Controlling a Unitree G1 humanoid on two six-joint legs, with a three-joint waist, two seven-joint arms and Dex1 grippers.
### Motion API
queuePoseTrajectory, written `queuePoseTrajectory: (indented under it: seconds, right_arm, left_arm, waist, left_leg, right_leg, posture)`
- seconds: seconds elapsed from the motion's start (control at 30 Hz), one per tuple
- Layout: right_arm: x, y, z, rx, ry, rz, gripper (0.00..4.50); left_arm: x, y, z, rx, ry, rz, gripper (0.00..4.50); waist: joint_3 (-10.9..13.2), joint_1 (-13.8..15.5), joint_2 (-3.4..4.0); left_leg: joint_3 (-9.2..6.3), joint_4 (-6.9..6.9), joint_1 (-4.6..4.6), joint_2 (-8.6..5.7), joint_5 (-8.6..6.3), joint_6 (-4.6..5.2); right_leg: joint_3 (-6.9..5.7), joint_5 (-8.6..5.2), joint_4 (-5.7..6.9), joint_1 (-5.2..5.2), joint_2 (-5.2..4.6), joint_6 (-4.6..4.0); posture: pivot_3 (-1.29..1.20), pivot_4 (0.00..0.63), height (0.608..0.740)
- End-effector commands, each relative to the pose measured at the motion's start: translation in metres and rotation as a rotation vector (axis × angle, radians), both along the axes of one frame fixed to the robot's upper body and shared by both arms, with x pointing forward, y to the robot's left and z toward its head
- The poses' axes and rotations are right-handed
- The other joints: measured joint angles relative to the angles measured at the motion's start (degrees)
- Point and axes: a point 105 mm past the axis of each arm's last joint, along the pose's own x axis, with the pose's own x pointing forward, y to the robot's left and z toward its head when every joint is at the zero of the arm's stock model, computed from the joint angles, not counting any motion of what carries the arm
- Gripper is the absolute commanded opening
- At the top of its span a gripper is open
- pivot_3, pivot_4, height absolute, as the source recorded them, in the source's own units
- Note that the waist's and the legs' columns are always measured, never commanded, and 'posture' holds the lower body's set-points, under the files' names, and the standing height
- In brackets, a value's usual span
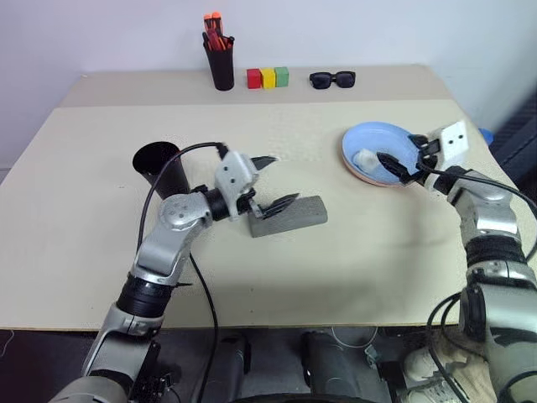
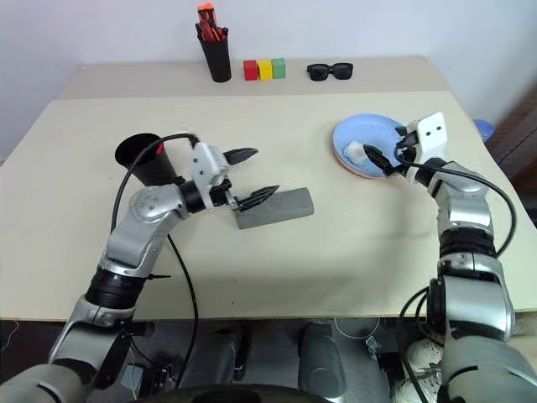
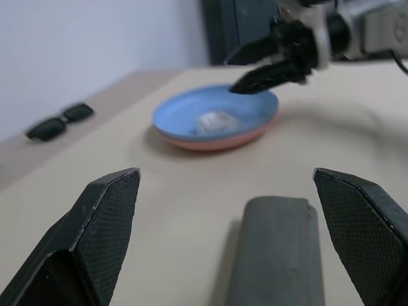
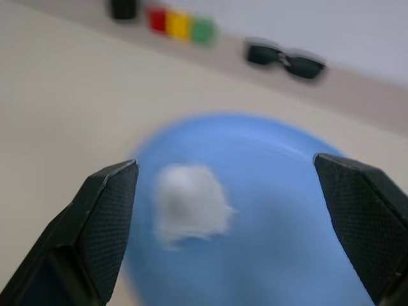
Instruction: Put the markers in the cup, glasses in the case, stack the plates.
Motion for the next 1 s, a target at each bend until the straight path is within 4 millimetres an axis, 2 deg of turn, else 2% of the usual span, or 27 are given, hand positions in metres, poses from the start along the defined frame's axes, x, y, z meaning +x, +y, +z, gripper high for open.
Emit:
queuePoseTrajectory:
  seconds: [0.03, 0.13, 0.27, 0.4, 0.57, 0.7, 0.8, 0.9, 1.0]
  right_arm:
    - [-0.024, 0.009, 0.015, 0.042, -0.033, 0.083, 4.46]
    - [-0.049, 0.018, 0.007, 0.036, -0.007, 0.137, 4.46]
    - [-0.084, 0.024, 0.002, 0.020, 0.002, 0.135, 4.46]
    - [-0.120, 0.020, -0.004, 0.024, 0.042, 0.117, 4.46]
    - [-0.153, 0.013, -0.021, 0.012, 0.146, 0.087, 4.46]
    - [-0.173, 0.005, -0.027, 0.010, 0.180, 0.028, 4.46]
    - [-0.181, -0.002, -0.026, 0.008, 0.184, -0.008, 4.46]
    - [-0.186, -0.006, -0.030, -0.006, 0.204, -0.020, 4.46]
    - [-0.187, -0.007, -0.034, -0.003, 0.218, -0.023, 4.46]
  left_arm:
    - [-0.009, 0.018, 0.014, -0.075, -0.044, -0.046, 4.50]
    - [-0.014, 0.029, 0.007, -0.074, -0.064, -0.040, 4.50]
    - [-0.031, 0.050, 0.003, -0.117, -0.129, -0.010, 4.50]
    - [-0.052, 0.081, -0.013, -0.107, -0.047, 0.037, 4.50]
    - [-0.074, 0.111, -0.028, -0.071, 0.045, 0.097, 4.50]
    - [-0.089, 0.133, -0.033, -0.031, 0.077, 0.169, 4.50]
    - [-0.095, 0.143, -0.026, -0.040, 0.085, 0.218, 4.50]
    - [-0.100, 0.147, -0.027, -0.031, 0.105, 0.230, 4.50]
    - [-0.100, 0.141, -0.031, -0.029, 0.130, 0.212, 4.50]
  waist:
    - [0.00, 0.05, 0.00]
    - [-0.01, 0.13, 0.01]
    - [-0.02, 0.16, 0.04]
    - [-0.03, 0.21, 0.05]
    - [-0.03, 0.35, 0.04]
    - [-0.04, 0.41, 0.03]
    - [-0.05, 0.41, 0.02]
    - [-0.06, 0.42, 0.02]
    - [-0.07, 0.42, 0.04]
  left_leg:
    - [0.00, 0.01, -0.02, -0.01, 0.00, 0.01]
    - [0.00, 0.08, -0.01, 0.00, -0.01, 0.02]
    - [-0.01, 0.07, 0.02, 0.02, -0.01, 0.02]
    - [-0.01, 0.07, 0.02, 0.07, -0.02, 0.02]
    - [-0.02, 0.09, 0.02, 0.14, -0.03, 0.05]
    - [-0.01, 0.09, 0.03, 0.20, -0.04, 0.06]
    - [-0.01, 0.07, 0.03, 0.24, -0.05, 0.07]
    - [0.00, 0.08, 0.03, 0.26, -0.06, 0.07]
    - [0.03, 0.05, 0.03, 0.27, -0.07, 0.08]
  right_leg:
    - [0.01, 0.00, 0.00, 0.00, 0.00, 0.00]
    - [0.02, 0.00, 0.01, 0.02, -0.02, 0.00]
    - [0.04, -0.01, 0.00, 0.05, -0.03, -0.01]
    - [0.05, -0.02, 0.00, 0.04, -0.02, -0.03]
    - [0.05, -0.15, -0.06, 0.11, -0.05, -0.25]
    - [0.05, -0.20, -0.09, 0.14, -0.07, -0.31]
    - [0.04, -0.23, -0.12, 0.15, -0.07, -0.35]
    - [0.04, -0.24, -0.17, 0.16, -0.08, -0.35]
    - [0.03, -0.24, -0.25, 0.18, -0.09, -0.34]
  posture:
    - [0.00, 0.150, 0.740]
    - [0.00, 0.150, 0.740]
    - [0.00, 0.150, 0.740]
    - [0.00, 0.150, 0.740]
    - [0.00, 0.150, 0.740]
    - [0.00, 0.150, 0.740]
    - [0.00, 0.150, 0.740]
    - [0.00, 0.150, 0.740]
    - [0.00, 0.150, 0.740]
